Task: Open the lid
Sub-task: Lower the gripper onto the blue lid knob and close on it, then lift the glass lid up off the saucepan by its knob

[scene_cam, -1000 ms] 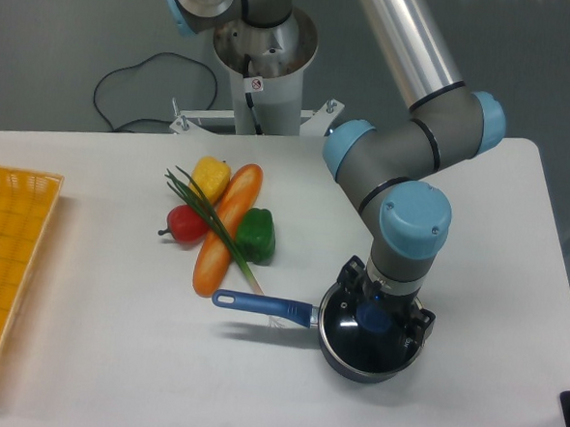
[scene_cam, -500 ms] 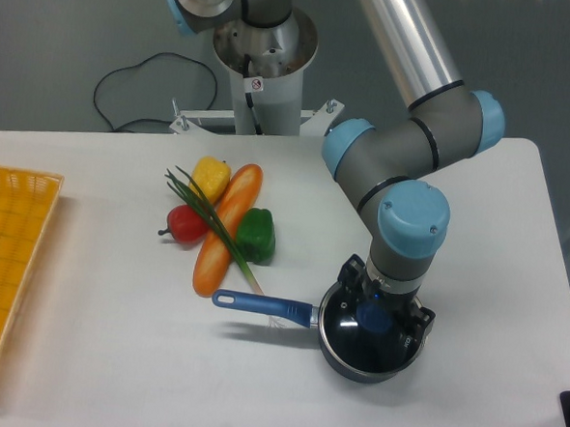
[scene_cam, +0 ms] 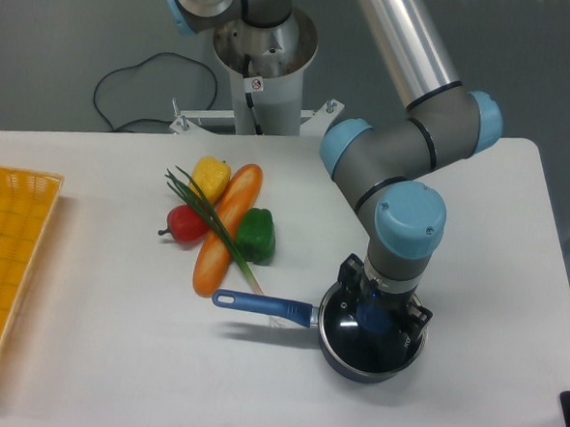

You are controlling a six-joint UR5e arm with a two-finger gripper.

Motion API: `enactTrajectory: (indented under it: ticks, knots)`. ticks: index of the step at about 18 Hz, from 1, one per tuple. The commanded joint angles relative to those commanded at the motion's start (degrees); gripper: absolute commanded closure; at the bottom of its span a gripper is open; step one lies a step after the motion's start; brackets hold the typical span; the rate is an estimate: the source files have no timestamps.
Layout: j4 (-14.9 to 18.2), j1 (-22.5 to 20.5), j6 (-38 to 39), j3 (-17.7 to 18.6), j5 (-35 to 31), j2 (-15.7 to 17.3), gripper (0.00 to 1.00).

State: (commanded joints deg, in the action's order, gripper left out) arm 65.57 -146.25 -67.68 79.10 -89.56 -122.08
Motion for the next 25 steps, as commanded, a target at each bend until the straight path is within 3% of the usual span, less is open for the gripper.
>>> enactTrajectory:
  ticks: [2,13,20,25]
  knots:
    - [0.0,0.0,0.0,0.0,0.0,0.0,0.28]
    - [0.0,0.0,0.0,0.26,0.0,0.35,0.48]
    - [0.09,0.0,0.0,0.53,0.09,0.88,0.48]
    - [0.79,-0.44,-0.18,1.67,0.09,2.98,0.48]
